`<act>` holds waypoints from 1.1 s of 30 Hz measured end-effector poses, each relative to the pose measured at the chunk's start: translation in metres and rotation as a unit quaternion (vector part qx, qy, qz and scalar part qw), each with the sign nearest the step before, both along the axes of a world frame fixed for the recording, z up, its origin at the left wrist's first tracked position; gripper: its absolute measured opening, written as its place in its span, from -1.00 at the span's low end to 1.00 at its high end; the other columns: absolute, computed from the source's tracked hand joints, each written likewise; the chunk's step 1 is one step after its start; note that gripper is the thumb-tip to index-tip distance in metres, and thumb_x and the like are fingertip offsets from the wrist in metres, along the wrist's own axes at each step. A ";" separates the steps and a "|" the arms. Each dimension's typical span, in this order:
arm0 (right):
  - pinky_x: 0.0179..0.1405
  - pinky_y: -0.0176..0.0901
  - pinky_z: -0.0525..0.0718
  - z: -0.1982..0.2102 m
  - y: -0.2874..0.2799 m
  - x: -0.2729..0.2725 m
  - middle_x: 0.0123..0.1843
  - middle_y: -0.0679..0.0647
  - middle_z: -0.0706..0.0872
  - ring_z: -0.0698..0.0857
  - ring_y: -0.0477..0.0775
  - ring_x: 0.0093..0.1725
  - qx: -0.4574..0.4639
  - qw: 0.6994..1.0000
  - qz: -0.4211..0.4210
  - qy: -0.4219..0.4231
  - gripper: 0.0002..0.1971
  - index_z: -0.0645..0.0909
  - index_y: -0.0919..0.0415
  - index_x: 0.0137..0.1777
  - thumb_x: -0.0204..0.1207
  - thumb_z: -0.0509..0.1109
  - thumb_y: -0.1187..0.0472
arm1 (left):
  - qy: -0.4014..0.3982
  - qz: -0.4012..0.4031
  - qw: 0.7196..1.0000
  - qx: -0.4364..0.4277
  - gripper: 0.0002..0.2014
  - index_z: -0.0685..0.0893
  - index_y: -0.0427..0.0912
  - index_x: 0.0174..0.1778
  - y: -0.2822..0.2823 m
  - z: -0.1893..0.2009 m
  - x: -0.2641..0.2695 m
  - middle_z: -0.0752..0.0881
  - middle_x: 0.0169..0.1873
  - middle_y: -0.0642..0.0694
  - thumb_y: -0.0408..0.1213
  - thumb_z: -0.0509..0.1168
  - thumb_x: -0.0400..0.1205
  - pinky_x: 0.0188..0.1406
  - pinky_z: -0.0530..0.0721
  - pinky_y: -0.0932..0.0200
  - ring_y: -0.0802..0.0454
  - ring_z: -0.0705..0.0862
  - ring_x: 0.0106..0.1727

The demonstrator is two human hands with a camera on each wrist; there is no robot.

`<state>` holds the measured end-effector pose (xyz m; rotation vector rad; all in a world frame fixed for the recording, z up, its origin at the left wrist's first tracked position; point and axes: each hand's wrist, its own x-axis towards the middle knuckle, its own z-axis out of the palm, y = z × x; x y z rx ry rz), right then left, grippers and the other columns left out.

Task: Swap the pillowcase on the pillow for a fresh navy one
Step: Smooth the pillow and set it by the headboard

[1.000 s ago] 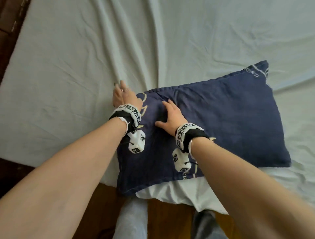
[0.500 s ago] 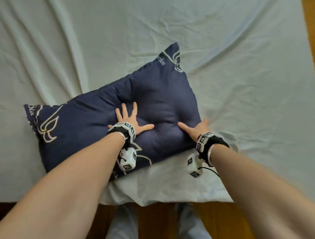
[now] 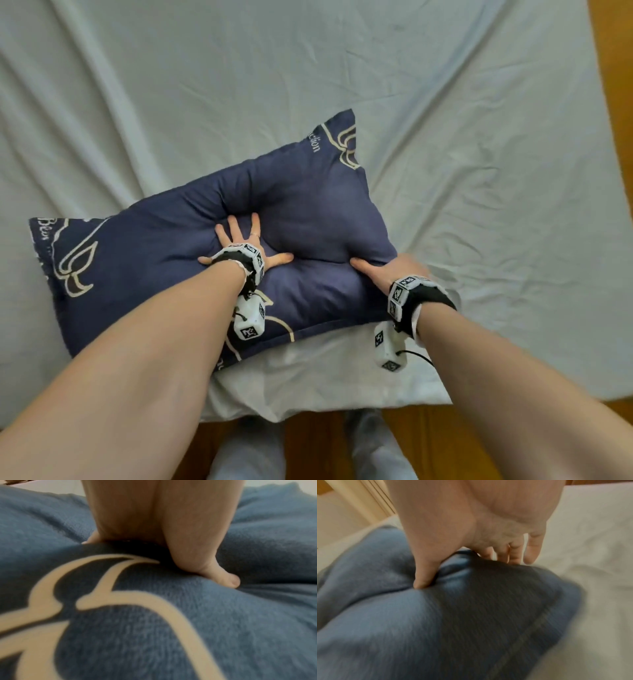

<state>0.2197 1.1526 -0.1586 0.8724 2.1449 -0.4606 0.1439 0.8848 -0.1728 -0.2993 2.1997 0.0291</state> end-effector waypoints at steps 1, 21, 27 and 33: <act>0.37 0.21 0.49 0.009 -0.004 -0.016 0.40 0.16 0.61 0.54 0.29 0.41 0.010 1.000 0.014 0.019 0.19 0.47 0.05 0.47 -0.10 0.30 -0.72 | -0.008 -0.001 1.000 0.007 0.47 -0.47 0.33 0.57 -0.001 0.005 -0.002 -0.37 0.66 -0.11 0.77 -0.09 -0.29 0.47 0.02 -0.59 -0.39 -0.30 0.64; 0.16 0.00 0.53 0.011 -0.081 -0.204 0.28 0.17 0.65 0.58 0.27 0.32 -0.042 0.935 -0.079 0.343 -0.68 0.45 0.19 0.33 0.61 0.33 0.23 | -0.005 -0.021 0.997 0.069 0.19 -0.43 0.42 0.55 -0.023 -0.012 0.005 -0.42 0.64 0.06 0.69 0.12 0.16 0.30 0.09 -0.77 -0.16 -0.37 0.66; 0.46 0.06 0.37 0.041 -0.093 -0.137 0.51 0.19 0.49 0.41 0.27 0.51 0.017 0.959 -0.060 0.276 -0.35 0.33 0.24 0.55 0.52 0.43 0.03 | 0.050 0.002 0.995 0.083 0.00 0.00 0.25 0.66 -0.032 0.033 -0.021 0.10 0.64 -0.08 0.61 0.06 0.34 0.56 0.19 -0.30 -0.26 0.12 0.62; 0.31 0.08 0.49 0.056 -0.125 -0.043 0.50 0.16 0.43 0.37 0.25 0.49 0.024 0.976 -0.048 0.212 -0.47 0.41 0.10 0.48 0.50 0.40 0.16 | 0.161 -0.035 0.986 0.002 -0.21 0.05 0.09 0.67 -0.080 0.068 -0.036 -0.10 0.68 -0.07 0.08 0.29 0.57 0.38 0.41 -0.27 -0.21 0.15 0.60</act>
